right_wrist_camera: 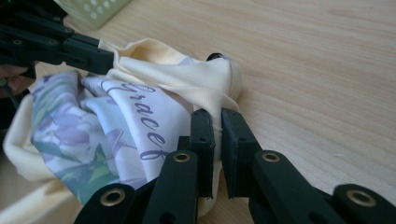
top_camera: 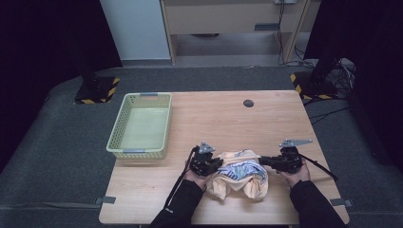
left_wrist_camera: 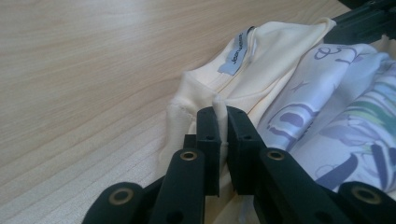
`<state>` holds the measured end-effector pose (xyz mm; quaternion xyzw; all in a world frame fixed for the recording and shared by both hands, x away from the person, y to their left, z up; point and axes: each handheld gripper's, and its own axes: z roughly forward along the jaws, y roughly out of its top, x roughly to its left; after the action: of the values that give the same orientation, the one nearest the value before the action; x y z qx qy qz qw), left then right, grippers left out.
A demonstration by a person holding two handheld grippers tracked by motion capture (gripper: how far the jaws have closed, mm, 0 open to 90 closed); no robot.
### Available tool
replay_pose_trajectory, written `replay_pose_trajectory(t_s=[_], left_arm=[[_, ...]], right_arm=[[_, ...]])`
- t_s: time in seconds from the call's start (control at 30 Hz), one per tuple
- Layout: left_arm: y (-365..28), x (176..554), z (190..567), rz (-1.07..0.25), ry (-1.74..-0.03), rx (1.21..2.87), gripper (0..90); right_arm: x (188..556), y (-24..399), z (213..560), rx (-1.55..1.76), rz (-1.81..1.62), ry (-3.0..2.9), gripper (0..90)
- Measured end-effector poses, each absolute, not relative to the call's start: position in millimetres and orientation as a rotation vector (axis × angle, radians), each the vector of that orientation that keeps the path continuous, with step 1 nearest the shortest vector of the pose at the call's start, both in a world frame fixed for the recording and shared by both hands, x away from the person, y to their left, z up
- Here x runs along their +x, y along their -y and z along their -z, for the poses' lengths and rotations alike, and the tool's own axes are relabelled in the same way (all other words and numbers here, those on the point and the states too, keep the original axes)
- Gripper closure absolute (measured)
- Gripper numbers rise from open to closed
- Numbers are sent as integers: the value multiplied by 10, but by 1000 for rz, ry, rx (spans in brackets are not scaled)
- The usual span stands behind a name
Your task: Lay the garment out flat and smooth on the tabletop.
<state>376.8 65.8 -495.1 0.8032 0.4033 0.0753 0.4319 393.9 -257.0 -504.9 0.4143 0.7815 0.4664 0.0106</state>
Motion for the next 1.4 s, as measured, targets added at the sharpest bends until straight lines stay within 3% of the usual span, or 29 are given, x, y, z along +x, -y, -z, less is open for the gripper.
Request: replay_pose_trajectory(t_s=[0.57,1.4], left_arm=[[-769,3533,4451,-256,-948,1899,848],[-820,3567,3767,-431,-874,1755,852]], right_arm=[[3787,2560,4619,1125,-1552,-2335,851],[3848,2423,4000,1016,-1637,-2118,856]])
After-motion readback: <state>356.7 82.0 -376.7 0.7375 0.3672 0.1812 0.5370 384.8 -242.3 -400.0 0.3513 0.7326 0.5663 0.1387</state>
